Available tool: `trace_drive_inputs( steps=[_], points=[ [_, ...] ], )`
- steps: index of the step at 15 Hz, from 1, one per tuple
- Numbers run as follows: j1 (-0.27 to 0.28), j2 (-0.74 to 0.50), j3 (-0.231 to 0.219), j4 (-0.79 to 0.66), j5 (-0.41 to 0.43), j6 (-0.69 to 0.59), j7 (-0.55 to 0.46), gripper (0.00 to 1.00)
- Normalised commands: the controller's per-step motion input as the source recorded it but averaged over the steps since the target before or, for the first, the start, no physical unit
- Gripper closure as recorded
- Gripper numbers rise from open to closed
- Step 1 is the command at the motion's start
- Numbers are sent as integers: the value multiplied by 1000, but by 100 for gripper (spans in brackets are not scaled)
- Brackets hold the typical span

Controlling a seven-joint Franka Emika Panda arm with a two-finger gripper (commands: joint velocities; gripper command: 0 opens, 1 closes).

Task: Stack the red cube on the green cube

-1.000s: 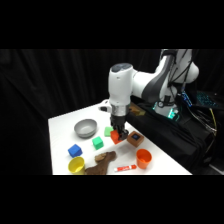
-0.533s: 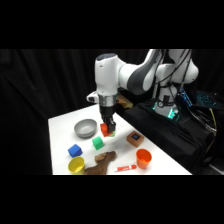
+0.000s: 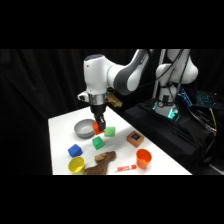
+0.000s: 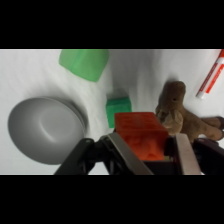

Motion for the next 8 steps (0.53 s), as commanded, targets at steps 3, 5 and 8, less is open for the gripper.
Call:
trace_drive_inputs(
  steps=[3,5,8],
  points=[
    [-106,231,70,310,122,-106,-179,74],
    [-90,186,55,280,90,-94,-150,74],
    [-79,165,45,257,80,-81,-133,74]
  ],
)
